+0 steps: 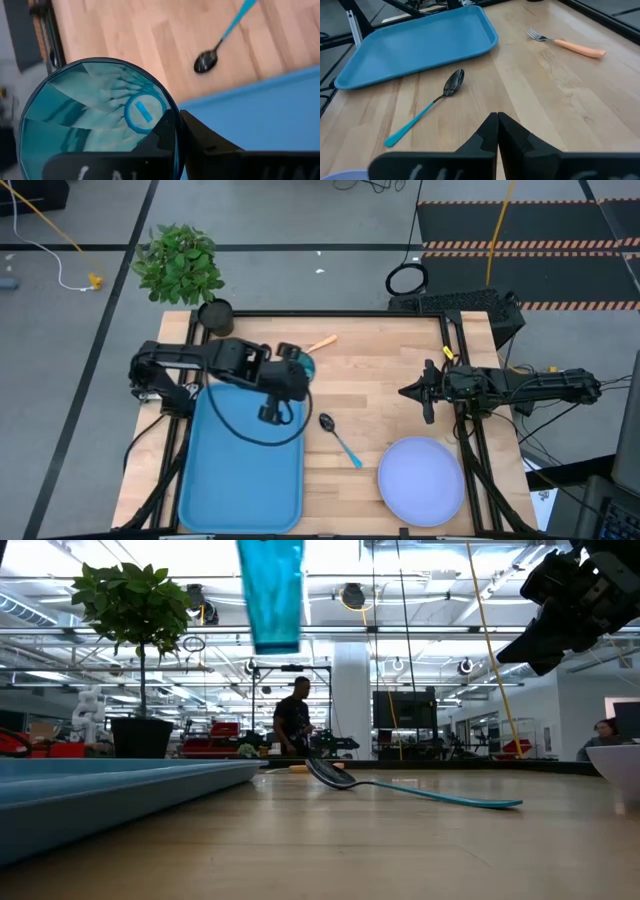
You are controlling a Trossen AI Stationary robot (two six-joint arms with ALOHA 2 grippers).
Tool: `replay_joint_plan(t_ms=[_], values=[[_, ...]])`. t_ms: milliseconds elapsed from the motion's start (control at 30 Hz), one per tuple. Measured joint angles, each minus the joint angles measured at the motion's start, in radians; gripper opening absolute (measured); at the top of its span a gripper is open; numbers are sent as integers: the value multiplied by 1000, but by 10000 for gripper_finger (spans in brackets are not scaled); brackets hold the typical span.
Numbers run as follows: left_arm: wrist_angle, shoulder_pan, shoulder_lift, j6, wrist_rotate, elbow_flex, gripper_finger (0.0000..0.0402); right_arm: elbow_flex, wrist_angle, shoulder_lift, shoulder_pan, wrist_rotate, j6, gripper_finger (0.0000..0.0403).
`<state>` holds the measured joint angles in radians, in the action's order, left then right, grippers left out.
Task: Pick and place plate/cup/fork/spoon on tray
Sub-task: Put the blue cup on the blue tray
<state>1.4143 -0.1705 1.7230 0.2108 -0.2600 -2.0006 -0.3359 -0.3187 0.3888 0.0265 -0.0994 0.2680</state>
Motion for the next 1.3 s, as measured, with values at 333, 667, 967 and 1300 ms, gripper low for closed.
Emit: replay_joint_plan(t_ms=[333, 667, 967, 1300], values=[[162, -98, -14, -262, -31, 1, 9, 0, 3, 3, 0, 0, 38, 0], [156, -162, -21, -312, -22, 36, 9, 0, 8, 3, 0, 85, 105, 0], [127, -158, -151, -380, -30, 244, 9, 0, 13, 5, 0, 105, 139, 0], [-298, -117, -322, -264, 26, 610, 13, -1, 11, 5, 0, 105, 113, 0]])
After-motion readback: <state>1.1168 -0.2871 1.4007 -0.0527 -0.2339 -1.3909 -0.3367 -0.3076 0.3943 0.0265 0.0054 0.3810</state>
